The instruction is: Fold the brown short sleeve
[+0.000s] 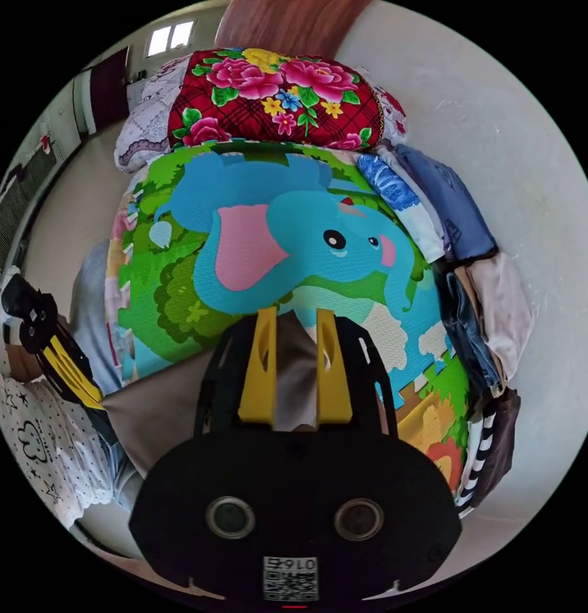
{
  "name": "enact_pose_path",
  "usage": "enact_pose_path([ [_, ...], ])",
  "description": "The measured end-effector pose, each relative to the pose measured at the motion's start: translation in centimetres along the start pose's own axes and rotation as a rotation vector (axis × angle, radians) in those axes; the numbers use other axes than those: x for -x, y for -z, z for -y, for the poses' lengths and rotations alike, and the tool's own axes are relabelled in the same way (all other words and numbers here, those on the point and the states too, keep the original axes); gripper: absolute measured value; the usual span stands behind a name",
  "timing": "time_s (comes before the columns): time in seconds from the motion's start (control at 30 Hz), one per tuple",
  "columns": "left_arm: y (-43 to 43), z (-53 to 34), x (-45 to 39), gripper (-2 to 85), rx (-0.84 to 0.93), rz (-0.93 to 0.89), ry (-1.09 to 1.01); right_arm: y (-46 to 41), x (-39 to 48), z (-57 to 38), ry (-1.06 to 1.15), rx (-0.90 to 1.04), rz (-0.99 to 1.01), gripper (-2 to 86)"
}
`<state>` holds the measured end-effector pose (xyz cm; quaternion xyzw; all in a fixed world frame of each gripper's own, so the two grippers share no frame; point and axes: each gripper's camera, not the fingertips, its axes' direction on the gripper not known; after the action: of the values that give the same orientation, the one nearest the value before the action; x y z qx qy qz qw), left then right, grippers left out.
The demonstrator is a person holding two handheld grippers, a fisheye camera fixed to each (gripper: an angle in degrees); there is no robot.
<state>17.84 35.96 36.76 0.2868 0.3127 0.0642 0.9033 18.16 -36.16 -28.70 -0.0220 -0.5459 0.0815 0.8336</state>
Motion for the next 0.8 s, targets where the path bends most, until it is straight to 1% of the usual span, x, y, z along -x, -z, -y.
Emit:
enact_pose_path([
  [0.1, -0.1, -0.8, -0.5, -1.0, -0.023, 0.007, -0.037, -2.1, -3.1, 2.1, -0.008, 0.084, 0.115, 7.3],
  [0.23, 0.1, -1.9, -1.1, -0.9, -0.076, 0.004, -0.088, -3.1, -5.3, 3.8, 0.008, 0.054, 0.205, 1.6],
  [0.37, 0.0, -2.8, -1.0, -0.8, -0.141, -0.059, -0.085, -3.3, -6.5, 5.0, 0.021, 0.036, 0.206, 0.3],
  [0.53, -0.6, -3.5, -0.5, -1.0, -0.118, -0.081, -0.064, -3.0, -7.8, 6.0, 0.027, 0.005, 0.213, -0.1],
  [0.7, -0.1, -4.5, -1.1, -1.0, -0.139, -0.044, -0.116, -3.3, -9.0, 7.0, 0.024, 0.007, 0.211, -0.2],
  [0.8, 0.0, -4.8, -1.2, -1.0, -0.148, -0.053, -0.127, -5.2, -9.1, 7.9, 0.033, 0.046, 0.222, -0.2],
])
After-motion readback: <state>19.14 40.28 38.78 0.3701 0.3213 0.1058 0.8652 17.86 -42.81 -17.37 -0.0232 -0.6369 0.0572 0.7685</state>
